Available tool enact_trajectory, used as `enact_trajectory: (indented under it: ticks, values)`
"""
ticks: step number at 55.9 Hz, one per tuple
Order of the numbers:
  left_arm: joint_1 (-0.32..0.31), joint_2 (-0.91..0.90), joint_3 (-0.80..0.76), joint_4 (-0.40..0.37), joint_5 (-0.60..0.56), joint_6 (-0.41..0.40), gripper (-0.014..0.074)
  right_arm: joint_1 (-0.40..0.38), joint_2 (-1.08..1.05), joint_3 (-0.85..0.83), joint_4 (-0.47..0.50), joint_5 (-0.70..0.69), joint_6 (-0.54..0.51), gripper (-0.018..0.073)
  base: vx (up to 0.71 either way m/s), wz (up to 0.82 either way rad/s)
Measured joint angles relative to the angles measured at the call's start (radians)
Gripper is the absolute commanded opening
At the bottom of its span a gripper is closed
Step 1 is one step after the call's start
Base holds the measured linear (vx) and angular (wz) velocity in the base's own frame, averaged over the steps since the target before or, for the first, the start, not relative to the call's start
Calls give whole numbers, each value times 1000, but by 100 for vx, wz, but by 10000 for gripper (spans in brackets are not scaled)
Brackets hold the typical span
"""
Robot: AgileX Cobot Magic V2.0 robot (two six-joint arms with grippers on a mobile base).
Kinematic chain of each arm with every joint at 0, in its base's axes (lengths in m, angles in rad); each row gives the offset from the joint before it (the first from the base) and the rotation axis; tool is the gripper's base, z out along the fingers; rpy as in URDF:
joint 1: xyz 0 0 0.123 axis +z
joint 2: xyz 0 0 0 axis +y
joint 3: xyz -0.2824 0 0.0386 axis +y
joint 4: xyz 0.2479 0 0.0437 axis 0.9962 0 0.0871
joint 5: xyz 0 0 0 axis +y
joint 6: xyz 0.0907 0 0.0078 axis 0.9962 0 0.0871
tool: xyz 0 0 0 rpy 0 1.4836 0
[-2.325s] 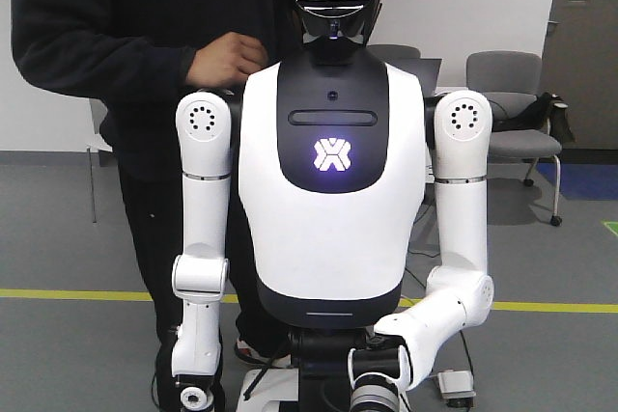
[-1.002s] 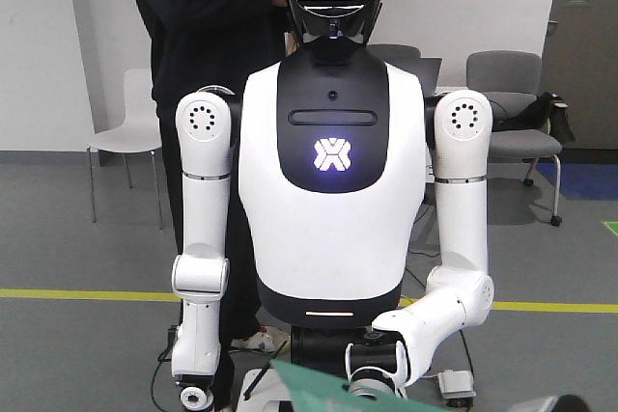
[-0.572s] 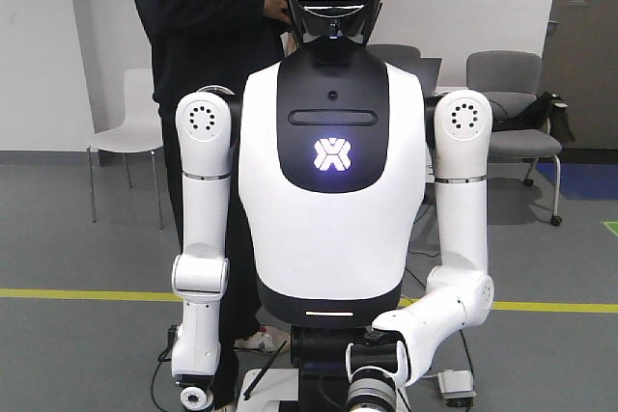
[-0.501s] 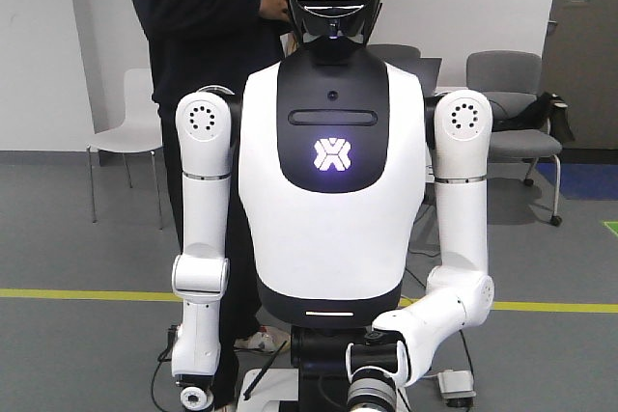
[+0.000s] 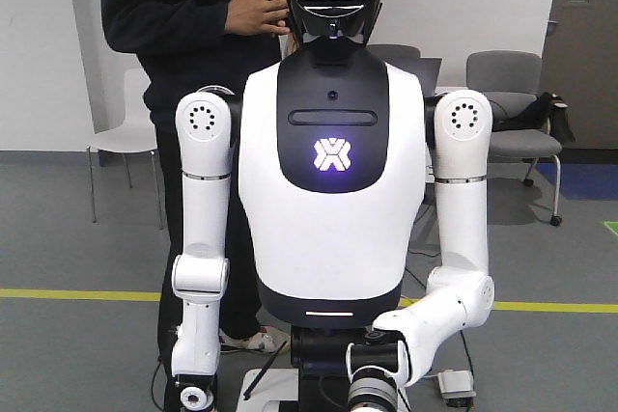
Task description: Pick snacks and fruit into basket
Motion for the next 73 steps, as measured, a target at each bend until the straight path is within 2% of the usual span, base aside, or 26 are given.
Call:
enact_trajectory:
  ticks: [8, 16, 22, 27, 33, 44, 53, 60, 73]
  values:
    - [0, 0, 0, 0, 0, 0, 127, 0, -3, 0, 0, -4, 0, 603, 0, 0]
    - [0, 0, 0, 0, 0, 0, 127, -1, -42, 0, 0, -4, 0, 582, 0, 0]
    - [0, 0, 0, 0, 0, 0, 127, -34, -99, 0, 1, -3, 8, 553, 0, 0]
    - [0, 0, 0, 0, 0, 0, 127, -94, -152, 0, 4, 1, 44, 538, 0, 0]
    - [0, 0, 0, 0, 0, 0, 127, -201, -220, 0, 4, 39, 79, 536, 0, 0]
    - [0, 0, 0, 0, 0, 0, 127, -419, -364, 0, -16, 176, 87, 536, 0, 0]
    - [0, 0, 0, 0, 0, 0, 127, -555, -497, 0, -54, 225, 87, 536, 0, 0]
    - [0, 0, 0, 0, 0, 0, 127, -609, -568, 0, -58, 265, 87, 536, 0, 0]
    - [0, 1, 0, -11, -1, 0, 127, -620, -600, 0, -59, 303, 87, 536, 0, 0]
